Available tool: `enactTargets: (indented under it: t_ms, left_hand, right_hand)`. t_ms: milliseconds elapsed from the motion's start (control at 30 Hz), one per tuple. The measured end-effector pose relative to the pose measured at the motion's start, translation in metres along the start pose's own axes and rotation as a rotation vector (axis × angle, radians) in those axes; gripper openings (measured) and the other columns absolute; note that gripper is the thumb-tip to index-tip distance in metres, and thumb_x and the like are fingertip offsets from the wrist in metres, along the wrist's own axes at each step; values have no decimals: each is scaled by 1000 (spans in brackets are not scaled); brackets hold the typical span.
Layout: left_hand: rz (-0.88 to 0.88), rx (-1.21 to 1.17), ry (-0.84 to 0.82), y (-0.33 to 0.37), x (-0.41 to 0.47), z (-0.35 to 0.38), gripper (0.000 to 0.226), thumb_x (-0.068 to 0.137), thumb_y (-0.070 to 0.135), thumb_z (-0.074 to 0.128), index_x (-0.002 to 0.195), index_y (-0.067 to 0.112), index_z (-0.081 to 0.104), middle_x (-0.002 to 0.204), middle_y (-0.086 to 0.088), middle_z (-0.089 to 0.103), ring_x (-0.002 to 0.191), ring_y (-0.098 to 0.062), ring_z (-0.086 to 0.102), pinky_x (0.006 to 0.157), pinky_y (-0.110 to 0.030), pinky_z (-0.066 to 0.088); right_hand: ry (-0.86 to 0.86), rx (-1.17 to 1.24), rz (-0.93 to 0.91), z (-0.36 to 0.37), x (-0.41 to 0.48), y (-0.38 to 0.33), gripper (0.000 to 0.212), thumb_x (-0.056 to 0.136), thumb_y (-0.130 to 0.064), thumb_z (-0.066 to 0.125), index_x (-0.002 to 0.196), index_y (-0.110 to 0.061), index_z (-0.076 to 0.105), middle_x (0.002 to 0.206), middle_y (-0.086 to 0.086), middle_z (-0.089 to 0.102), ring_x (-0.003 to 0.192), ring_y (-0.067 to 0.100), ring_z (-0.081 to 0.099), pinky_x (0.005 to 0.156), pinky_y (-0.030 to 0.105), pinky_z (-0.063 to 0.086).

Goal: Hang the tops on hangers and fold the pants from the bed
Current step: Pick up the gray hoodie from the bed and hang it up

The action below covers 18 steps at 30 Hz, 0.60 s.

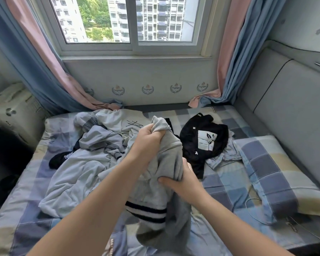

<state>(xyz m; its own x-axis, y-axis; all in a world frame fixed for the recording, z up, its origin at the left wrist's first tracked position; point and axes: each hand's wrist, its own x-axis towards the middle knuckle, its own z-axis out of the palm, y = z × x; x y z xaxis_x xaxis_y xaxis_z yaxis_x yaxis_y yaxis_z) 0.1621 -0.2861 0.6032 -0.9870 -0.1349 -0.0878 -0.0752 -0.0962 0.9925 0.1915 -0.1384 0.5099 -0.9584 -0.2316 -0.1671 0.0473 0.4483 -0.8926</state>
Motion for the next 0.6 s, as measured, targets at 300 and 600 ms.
enactTargets:
  t_ms: [300, 600]
  left_hand:
    - [-52, 193, -106, -7, 7, -41, 47, 84, 45, 74, 118, 14, 68, 107, 0, 72, 99, -16, 67, 86, -31, 51]
    - [-185, 261, -102, -67, -22, -46, 85, 74, 73, 70, 146, 37, 41, 145, 8, 45, 123, 5, 48, 99, -24, 47]
  right_hand:
    - [121, 89, 26, -21, 27, -14, 31, 98, -27, 63, 87, 1, 67, 83, 5, 69, 83, 18, 62, 75, 42, 51]
    - [298, 431, 132, -40, 33, -65, 41, 102, -33, 58, 101, 7, 64, 94, 23, 73, 90, 37, 72, 83, 50, 60]
